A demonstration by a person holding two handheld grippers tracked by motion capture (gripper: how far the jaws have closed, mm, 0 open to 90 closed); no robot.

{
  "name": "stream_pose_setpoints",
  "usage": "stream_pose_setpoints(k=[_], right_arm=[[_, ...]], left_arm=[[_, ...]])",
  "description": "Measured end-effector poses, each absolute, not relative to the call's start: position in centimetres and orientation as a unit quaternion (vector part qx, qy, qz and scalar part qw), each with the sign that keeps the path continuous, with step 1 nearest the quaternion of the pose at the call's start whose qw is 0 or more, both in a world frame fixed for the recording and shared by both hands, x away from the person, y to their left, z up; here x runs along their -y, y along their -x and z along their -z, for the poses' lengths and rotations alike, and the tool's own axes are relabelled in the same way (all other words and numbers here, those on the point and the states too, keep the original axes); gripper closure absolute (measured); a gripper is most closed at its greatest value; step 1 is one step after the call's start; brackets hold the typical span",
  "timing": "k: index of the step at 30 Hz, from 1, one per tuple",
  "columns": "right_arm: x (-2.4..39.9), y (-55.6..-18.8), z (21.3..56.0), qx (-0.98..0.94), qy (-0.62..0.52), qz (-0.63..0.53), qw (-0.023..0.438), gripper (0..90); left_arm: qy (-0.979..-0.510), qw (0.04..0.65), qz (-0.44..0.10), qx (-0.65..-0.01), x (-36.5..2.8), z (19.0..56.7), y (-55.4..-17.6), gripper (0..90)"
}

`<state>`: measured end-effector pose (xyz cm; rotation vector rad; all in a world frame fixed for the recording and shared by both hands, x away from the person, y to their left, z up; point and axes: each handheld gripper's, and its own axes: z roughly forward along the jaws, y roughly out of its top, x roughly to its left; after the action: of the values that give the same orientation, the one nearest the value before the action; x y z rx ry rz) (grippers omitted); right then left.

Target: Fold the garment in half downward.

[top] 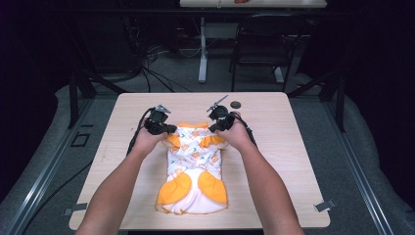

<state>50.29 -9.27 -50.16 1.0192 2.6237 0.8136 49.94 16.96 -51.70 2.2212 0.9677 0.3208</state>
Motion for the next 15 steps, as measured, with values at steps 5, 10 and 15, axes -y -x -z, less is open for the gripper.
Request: stream_pose_setpoints(k=[5, 10, 15], right_arm=[[9.4, -50.1, 49.2, -0.893, -0.336, -0.277, 0.112, 86.8], [9.3, -50.0, 48.0, -0.893, -0.328, -0.282, 0.122, 86.8], [9.4, -50.0, 46.9, -0.892, -0.322, -0.29, 0.128, 87.0]], left_arm=[[-0.851, 0.348, -0.132, -0.37, -17.2, 50.5, -49.8, 89.1], [-0.846, 0.359, -0.14, -0.369, -17.5, 49.5, -49.7, 89.1], [-0.845, 0.365, -0.144, -0.364, -17.6, 48.4, -49.7, 89.1]])
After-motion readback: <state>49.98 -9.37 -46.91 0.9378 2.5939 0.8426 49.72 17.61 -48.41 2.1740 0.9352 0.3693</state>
